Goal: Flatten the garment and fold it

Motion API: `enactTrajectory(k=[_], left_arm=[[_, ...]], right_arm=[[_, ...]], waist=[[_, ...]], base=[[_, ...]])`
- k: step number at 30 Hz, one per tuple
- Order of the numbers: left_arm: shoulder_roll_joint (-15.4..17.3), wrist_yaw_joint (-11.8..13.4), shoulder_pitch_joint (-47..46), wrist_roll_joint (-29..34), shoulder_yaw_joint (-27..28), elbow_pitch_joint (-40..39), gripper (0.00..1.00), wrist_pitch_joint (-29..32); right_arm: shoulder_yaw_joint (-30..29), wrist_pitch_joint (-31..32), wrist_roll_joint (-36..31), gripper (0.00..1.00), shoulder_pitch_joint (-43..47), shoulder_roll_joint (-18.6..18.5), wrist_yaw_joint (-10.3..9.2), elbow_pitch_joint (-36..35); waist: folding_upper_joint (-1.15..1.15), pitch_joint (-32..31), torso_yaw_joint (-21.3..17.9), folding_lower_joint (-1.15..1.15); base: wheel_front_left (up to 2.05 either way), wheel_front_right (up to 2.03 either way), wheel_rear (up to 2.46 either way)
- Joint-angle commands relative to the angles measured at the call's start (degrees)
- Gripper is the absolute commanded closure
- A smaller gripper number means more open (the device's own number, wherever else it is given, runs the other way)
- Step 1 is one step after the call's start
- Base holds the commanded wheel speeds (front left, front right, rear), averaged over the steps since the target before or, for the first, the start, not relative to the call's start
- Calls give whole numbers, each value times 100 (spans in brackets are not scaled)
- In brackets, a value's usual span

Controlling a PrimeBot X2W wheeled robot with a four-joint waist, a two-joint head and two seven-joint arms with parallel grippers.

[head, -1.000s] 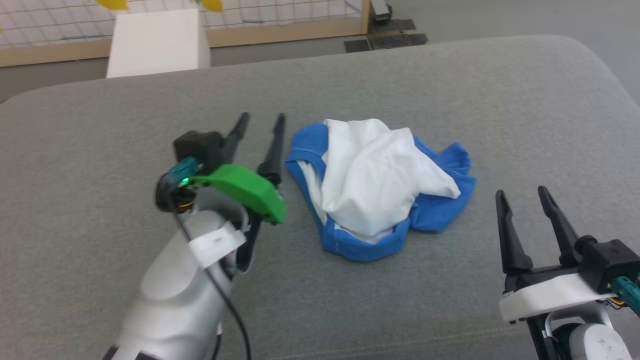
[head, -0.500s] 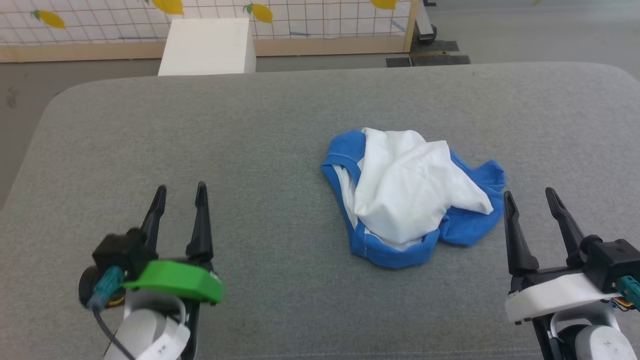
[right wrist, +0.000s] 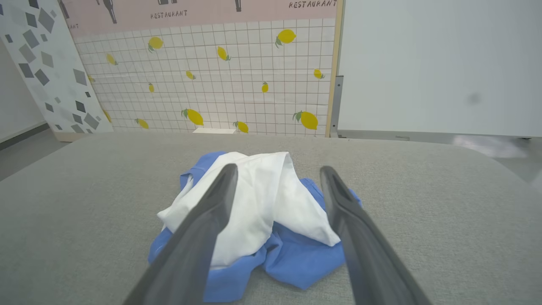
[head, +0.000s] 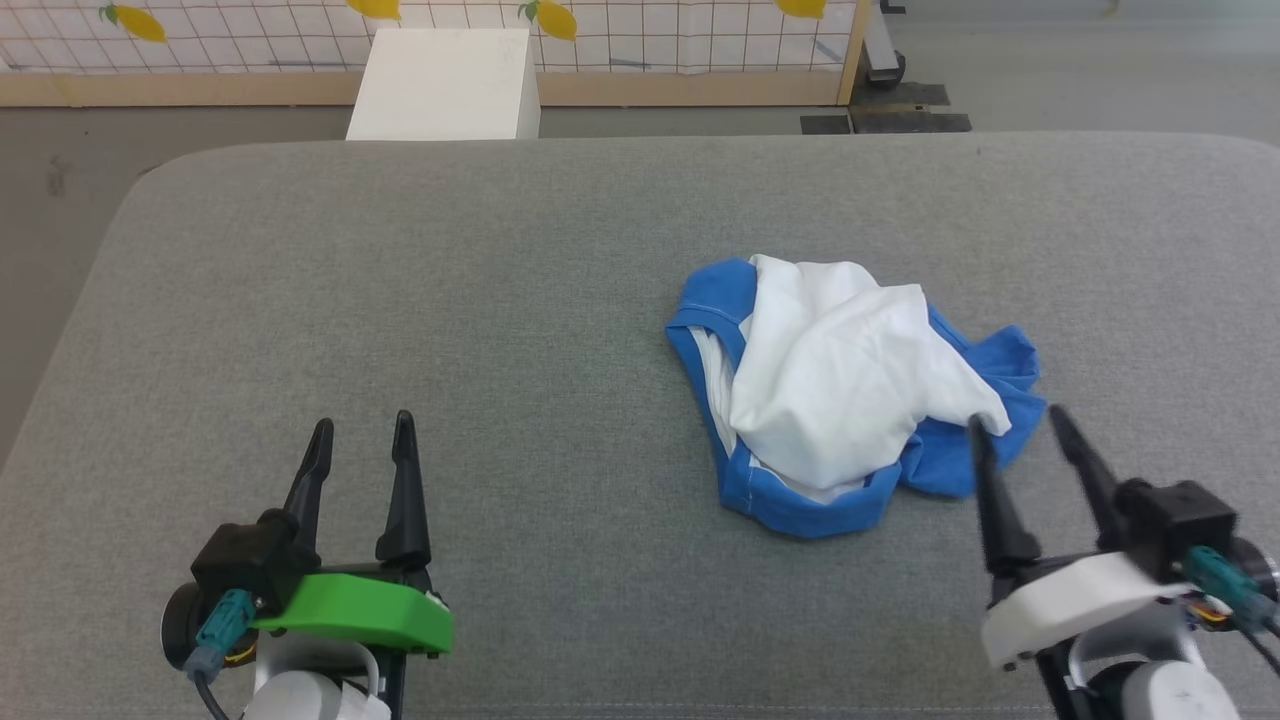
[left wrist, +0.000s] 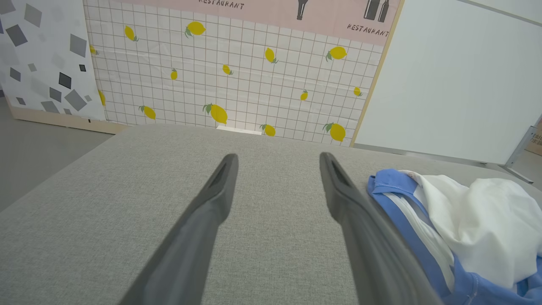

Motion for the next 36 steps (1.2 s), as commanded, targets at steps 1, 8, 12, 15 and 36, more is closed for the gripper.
enactTrajectory(k=[1, 8, 12, 15, 36], left_arm=[[-51, -47, 58, 53, 43, 2, 0, -20], [-213, -227, -46, 220, 108, 37, 0, -20], [-304, -316, -158, 284, 116, 19, 0, -20], [-364, -370, -233, 338, 123, 1, 0, -20], [-512, -551, -123, 516, 358, 205, 0, -20]], right_arm=[[81, 172, 15, 0, -78, 6, -9, 107], [415, 1665, 74, 0, -624, 6, -9, 1046], [423, 2291, 11, 0, -1046, 6, -9, 1537], [368, 2766, -82, 0, -1322, 6, -9, 1871], [-1916, 2416, -15, 100, -524, 6, -9, 376]], waist=[[0, 10, 6, 0], [0, 197, 154, 0], [0, 426, 325, 0], [0, 583, 461, 0], [0, 270, 286, 0]], base=[[0, 0, 0], [0, 0, 0], [0, 0, 0], [0, 0, 0], [0, 0, 0]])
